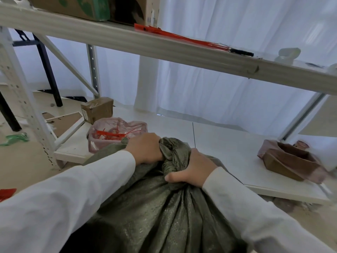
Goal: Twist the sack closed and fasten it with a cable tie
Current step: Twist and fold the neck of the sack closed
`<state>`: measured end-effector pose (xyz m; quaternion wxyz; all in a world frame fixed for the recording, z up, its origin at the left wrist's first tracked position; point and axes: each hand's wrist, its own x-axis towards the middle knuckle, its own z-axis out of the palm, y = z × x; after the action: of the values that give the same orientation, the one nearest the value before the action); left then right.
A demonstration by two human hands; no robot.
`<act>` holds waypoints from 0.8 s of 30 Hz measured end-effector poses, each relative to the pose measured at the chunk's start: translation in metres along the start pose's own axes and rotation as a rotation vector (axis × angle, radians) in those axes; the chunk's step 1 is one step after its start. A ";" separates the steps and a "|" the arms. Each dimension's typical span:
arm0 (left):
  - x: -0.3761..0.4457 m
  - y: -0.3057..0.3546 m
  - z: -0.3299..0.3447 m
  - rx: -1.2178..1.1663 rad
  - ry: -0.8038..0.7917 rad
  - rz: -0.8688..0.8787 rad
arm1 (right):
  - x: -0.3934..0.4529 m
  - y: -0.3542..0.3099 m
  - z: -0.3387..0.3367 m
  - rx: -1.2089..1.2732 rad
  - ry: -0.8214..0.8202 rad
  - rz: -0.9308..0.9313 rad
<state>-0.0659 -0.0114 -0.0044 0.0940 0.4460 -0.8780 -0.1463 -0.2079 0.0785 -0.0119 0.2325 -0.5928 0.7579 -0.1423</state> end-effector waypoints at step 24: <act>-0.040 0.009 0.021 -0.422 0.116 -0.086 | 0.025 -0.053 -0.009 1.170 0.244 0.205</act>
<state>-0.0556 0.0291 -0.0231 0.2294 0.4611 -0.8012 -0.3048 -0.1737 0.0399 0.0170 0.4438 -0.2700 0.6282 -0.5792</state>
